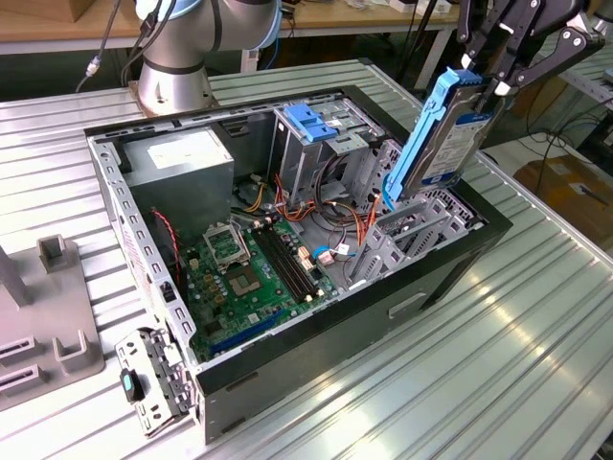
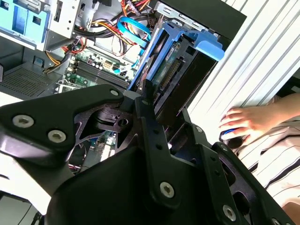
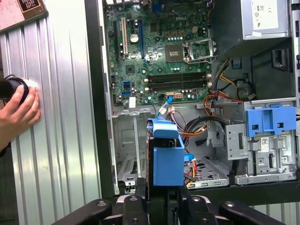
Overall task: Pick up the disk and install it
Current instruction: 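Insert the disk into the insertion slot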
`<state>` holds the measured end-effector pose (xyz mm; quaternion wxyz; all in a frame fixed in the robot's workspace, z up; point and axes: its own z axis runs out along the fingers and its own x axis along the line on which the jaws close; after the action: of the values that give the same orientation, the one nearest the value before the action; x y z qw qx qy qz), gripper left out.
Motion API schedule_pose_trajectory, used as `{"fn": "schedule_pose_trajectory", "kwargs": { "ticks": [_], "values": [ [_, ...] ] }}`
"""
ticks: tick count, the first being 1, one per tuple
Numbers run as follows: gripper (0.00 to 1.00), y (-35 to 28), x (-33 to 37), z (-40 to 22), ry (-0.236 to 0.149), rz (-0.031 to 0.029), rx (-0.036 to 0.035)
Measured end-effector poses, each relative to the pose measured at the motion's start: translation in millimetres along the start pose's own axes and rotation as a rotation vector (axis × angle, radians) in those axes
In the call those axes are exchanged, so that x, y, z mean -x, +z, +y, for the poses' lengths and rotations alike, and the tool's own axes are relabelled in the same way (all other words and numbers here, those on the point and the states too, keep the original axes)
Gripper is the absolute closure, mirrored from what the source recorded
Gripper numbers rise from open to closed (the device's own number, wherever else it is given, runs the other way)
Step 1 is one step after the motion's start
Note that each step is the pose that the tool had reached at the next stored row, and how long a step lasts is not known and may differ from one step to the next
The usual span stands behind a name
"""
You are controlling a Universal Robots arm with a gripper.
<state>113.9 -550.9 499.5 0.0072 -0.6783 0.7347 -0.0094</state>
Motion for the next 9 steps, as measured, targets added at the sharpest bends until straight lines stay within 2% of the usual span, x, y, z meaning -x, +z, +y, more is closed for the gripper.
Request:
{"fn": "schedule_pose_trajectory", "kwargs": {
  "ticks": [7, 9],
  "values": [
    [0.65, 0.0, -0.2, 0.0, 0.0, 0.0, 0.0],
    [0.65, 0.0, -2.7, -0.2, 0.0, 0.0001, 0.0]
  ]
}}
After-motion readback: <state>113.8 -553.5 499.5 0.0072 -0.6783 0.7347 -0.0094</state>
